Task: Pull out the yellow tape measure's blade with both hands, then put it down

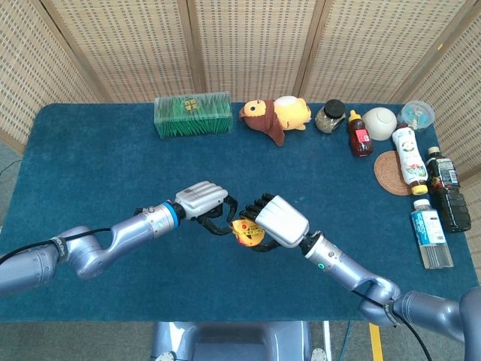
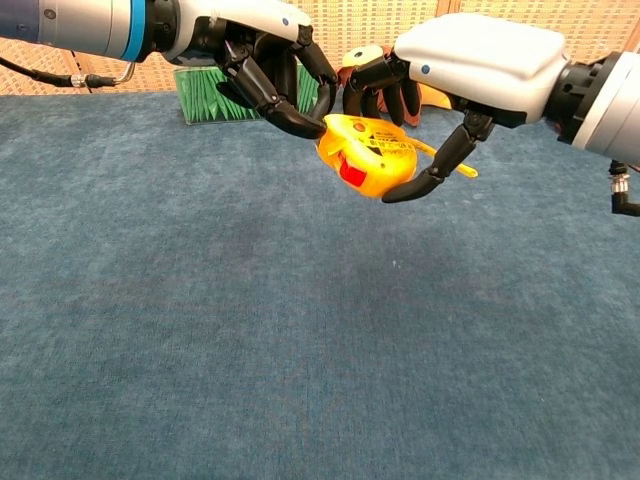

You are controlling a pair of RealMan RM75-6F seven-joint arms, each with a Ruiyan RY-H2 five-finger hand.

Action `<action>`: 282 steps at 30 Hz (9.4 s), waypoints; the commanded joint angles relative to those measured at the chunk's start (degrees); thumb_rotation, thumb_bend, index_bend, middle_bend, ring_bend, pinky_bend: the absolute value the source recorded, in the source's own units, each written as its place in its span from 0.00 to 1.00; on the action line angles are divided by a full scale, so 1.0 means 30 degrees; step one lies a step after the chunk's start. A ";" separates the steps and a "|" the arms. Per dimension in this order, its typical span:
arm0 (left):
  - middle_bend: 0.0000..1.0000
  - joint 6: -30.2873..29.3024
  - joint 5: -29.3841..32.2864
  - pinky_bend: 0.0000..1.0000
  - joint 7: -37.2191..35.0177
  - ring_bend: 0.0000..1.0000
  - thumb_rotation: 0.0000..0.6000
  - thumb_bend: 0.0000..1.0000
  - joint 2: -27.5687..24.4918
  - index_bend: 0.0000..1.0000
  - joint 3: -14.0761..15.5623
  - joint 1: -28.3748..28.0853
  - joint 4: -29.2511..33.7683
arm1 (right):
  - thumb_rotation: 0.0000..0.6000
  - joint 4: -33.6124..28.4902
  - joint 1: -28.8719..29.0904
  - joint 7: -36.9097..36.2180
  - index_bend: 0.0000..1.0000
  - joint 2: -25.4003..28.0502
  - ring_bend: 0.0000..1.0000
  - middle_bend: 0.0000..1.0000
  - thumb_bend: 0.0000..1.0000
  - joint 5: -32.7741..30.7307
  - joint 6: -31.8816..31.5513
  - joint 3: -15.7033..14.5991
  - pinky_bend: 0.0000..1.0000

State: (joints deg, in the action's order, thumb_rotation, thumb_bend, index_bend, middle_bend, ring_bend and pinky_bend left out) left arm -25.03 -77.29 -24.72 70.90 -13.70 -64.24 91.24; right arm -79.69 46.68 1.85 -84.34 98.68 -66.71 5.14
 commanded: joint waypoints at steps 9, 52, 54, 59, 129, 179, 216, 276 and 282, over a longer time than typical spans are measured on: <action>1.00 -0.0550 0.0230 0.93 0.0161 0.95 0.76 0.29 0.0056 0.54 -0.0050 0.0027 -0.0213 | 0.72 -0.0104 0.0031 0.0007 0.49 0.0009 0.50 0.54 0.21 -0.0004 -0.0002 -0.0035 0.47; 1.00 -0.0527 0.0528 0.93 0.0001 0.95 0.87 0.31 0.0405 0.60 0.0318 -0.0277 -0.0227 | 0.71 -0.0273 -0.0079 -0.0292 0.50 0.0299 0.50 0.55 0.21 -0.0734 0.0214 0.0102 0.47; 1.00 -0.0562 0.0545 0.93 0.0020 0.95 0.91 0.31 0.0438 0.60 0.0321 -0.0272 -0.0259 | 0.71 -0.0265 -0.0070 -0.0346 0.50 0.0320 0.50 0.55 0.21 -0.0747 0.0225 0.0113 0.47; 1.00 -0.0643 0.0608 0.93 0.0118 0.95 0.98 0.32 0.0486 0.61 0.0363 -0.0242 -0.0308 | 0.71 -0.0296 -0.0107 -0.0458 0.50 0.0377 0.50 0.55 0.21 -0.0823 0.0209 0.0132 0.47; 1.00 -0.2957 0.0340 0.93 0.0057 0.95 1.00 0.33 -0.2203 0.65 0.3586 0.5195 -0.1690 | 0.71 0.0799 -0.3269 -0.1243 0.50 0.3986 0.50 0.55 0.21 -0.1737 0.0431 -0.1953 0.47; 1.00 -0.3194 0.2265 0.93 0.3602 0.95 1.00 0.33 0.0602 0.65 0.1330 0.3390 -0.0238 | 0.71 -0.0704 -0.3203 -0.0654 0.50 0.3637 0.50 0.55 0.21 -0.1686 0.0838 -0.1045 0.46; 0.55 -0.9217 0.4113 0.70 0.8105 0.48 0.64 0.27 -0.2303 0.58 0.2388 0.6683 0.4297 | 0.71 0.2108 -0.3170 -0.2128 0.51 0.1865 0.49 0.55 0.21 -0.2977 0.2061 -0.0973 0.46; 0.55 -1.9815 0.3433 0.56 1.1754 0.42 1.00 0.28 -0.1880 0.59 0.3786 1.6563 0.3420 | 0.71 -0.0939 -0.8684 0.2634 0.45 0.3133 0.55 0.57 0.24 -0.7325 -0.4219 0.0559 0.47; 0.55 -2.0593 0.2828 0.56 1.1508 0.42 1.00 0.28 -0.1733 0.59 0.3920 1.7426 0.3196 | 0.71 -0.1783 -1.0029 0.2965 0.46 0.3718 0.54 0.57 0.25 -0.7586 -0.5370 0.0278 0.47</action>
State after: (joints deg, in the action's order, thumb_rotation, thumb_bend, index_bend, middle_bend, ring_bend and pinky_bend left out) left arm -86.41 -68.50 10.05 65.60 -2.07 -12.37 100.95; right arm -84.28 17.62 10.30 -73.84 76.21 -81.85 6.36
